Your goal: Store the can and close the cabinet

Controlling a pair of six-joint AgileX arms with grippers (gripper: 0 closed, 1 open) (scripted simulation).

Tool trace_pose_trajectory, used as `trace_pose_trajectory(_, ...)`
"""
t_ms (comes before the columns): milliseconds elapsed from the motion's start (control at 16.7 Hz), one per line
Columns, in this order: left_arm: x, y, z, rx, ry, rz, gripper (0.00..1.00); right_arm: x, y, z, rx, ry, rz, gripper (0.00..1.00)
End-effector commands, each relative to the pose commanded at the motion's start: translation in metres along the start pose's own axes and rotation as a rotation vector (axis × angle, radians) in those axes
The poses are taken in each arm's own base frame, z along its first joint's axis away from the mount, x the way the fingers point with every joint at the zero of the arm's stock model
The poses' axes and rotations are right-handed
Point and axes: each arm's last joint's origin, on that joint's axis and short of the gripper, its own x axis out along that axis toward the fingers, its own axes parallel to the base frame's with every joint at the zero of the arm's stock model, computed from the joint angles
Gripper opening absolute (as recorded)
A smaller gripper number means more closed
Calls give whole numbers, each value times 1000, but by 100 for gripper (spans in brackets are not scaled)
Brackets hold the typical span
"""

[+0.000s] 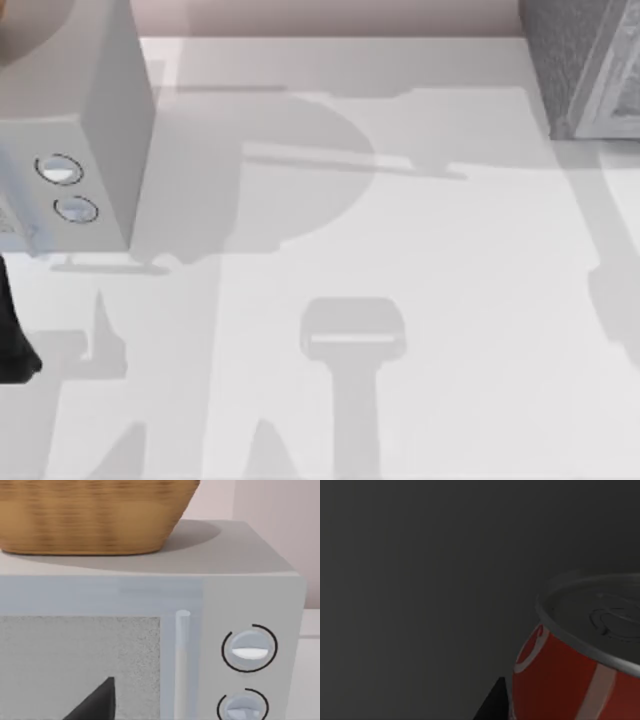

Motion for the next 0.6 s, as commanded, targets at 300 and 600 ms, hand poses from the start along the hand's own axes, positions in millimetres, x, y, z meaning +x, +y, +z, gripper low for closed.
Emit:
trace_pose_trajectory(300,0,0,0,0,0,0,100,0,0,0,0,0,0,53)
trace_pose_trajectory(600,0,0,0,0,0,0,100,0,0,0,0,0,0,90)
